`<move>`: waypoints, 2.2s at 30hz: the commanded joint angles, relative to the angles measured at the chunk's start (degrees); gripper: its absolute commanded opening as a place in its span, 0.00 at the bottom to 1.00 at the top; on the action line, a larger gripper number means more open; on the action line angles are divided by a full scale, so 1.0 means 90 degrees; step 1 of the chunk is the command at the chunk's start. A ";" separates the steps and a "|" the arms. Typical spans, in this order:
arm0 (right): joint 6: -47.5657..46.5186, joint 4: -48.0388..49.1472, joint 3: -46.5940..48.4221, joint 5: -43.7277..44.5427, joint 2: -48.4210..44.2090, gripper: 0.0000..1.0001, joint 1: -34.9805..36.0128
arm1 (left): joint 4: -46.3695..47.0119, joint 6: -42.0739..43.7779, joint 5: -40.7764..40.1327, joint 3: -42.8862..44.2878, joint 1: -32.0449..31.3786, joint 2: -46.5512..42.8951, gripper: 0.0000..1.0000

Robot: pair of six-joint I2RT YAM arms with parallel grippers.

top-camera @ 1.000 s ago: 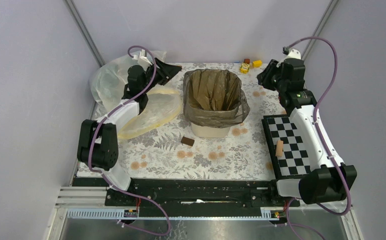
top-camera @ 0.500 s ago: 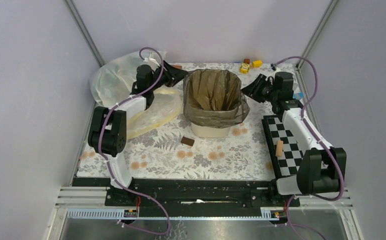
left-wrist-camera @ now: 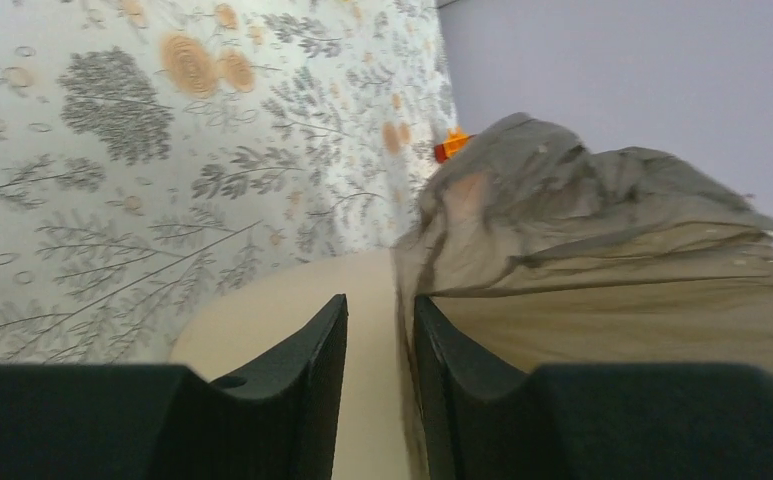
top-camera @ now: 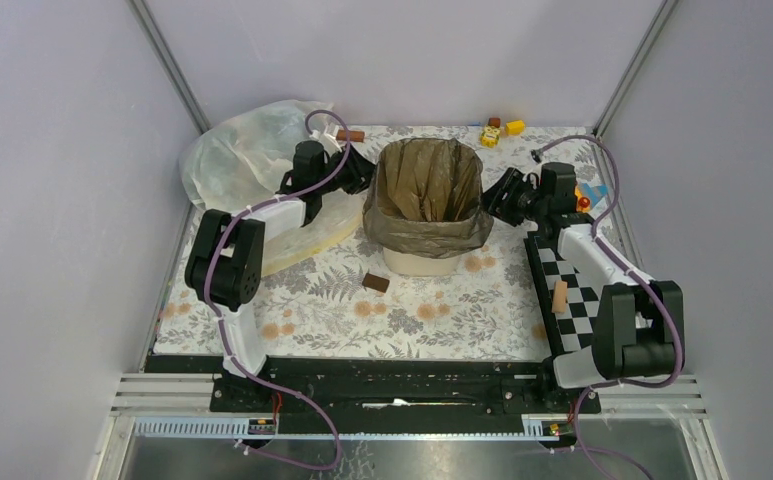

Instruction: Put the trash bags into the trash bin

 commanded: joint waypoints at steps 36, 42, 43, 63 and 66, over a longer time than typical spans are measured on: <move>-0.2551 0.3417 -0.3896 0.4520 -0.4168 1.00 0.0021 | -0.1443 0.3382 -0.4155 -0.3561 -0.0723 -0.5792 0.99; -0.3676 0.5150 -0.4345 0.4411 -0.3213 1.00 0.0020 | -0.0576 0.3949 -0.4886 -0.4634 -0.0802 -0.6184 0.99; -0.3744 0.5276 -0.4412 0.4330 -0.3111 1.00 0.0021 | -0.0449 0.4137 -0.4929 -0.4750 -0.0809 -0.6214 0.99; -0.3868 0.8657 -0.5026 0.4608 0.0296 1.00 0.0021 | 0.2165 0.6094 -0.5521 -0.5945 -0.0043 -0.4967 0.99; -0.3824 0.9204 -0.5089 0.4929 0.0752 1.00 0.0015 | 0.2803 0.6114 -0.5496 -0.6208 0.0179 -0.4574 0.99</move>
